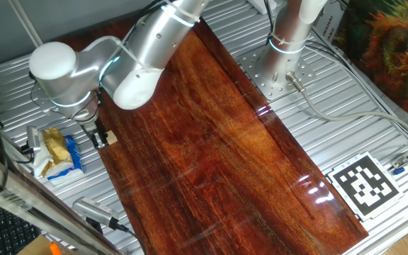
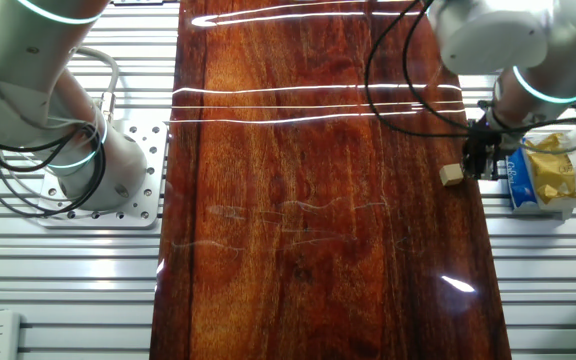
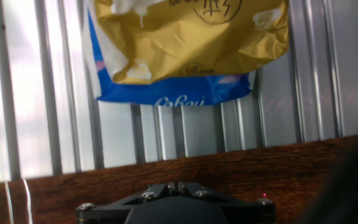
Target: Use the gripper to push the small block from left to right
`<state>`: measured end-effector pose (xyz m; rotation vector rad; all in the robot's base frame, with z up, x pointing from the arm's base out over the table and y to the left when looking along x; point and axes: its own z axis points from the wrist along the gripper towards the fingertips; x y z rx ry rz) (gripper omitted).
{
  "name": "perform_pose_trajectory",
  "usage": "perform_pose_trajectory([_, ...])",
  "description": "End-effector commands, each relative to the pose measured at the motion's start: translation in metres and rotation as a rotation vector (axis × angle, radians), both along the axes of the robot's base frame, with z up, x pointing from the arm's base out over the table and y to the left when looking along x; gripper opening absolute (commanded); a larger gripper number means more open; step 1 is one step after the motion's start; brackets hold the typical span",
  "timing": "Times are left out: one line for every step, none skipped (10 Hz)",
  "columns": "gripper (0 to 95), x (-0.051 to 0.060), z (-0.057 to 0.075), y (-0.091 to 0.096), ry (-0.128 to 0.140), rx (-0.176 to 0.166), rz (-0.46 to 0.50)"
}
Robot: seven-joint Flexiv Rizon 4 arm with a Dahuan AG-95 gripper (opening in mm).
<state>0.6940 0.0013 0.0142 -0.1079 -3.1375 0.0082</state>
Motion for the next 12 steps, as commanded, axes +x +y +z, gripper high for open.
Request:
perform_pose_trajectory([0.0,-0.006,0.001,-0.002,-0.003,-0.008,0.0])
perform_pose_trajectory([0.0,-0.007,0.0,-0.002,-0.004,-0.008,0.001])
perform_pose_trajectory([0.0,-0.013,-0.001,-0.004,-0.009,-0.009,0.005])
perform_pose_trajectory([0.0,-0.017,-0.002,-0.006,-0.008,-0.009,0.007])
perform_pose_trajectory([0.0,-0.019,-0.002,-0.007,-0.009,-0.01,0.01])
perform_pose_trajectory([0.0,-0.021,-0.001,-0.009,-0.007,-0.01,0.012])
perform_pose_trajectory([0.0,-0.023,-0.001,-0.009,-0.007,-0.011,0.014])
perform_pose_trajectory([0.0,-0.025,0.0,-0.011,-0.007,-0.009,0.016])
perform_pose_trajectory([0.0,-0.029,-0.001,-0.012,-0.007,-0.01,0.018])
perform_pose_trajectory([0.0,-0.031,-0.001,-0.013,-0.008,-0.011,0.019])
perform_pose_trajectory([0.0,-0.039,-0.004,-0.015,-0.011,-0.011,0.024])
perform_pose_trajectory([0.0,-0.046,-0.006,-0.017,-0.011,-0.012,0.028])
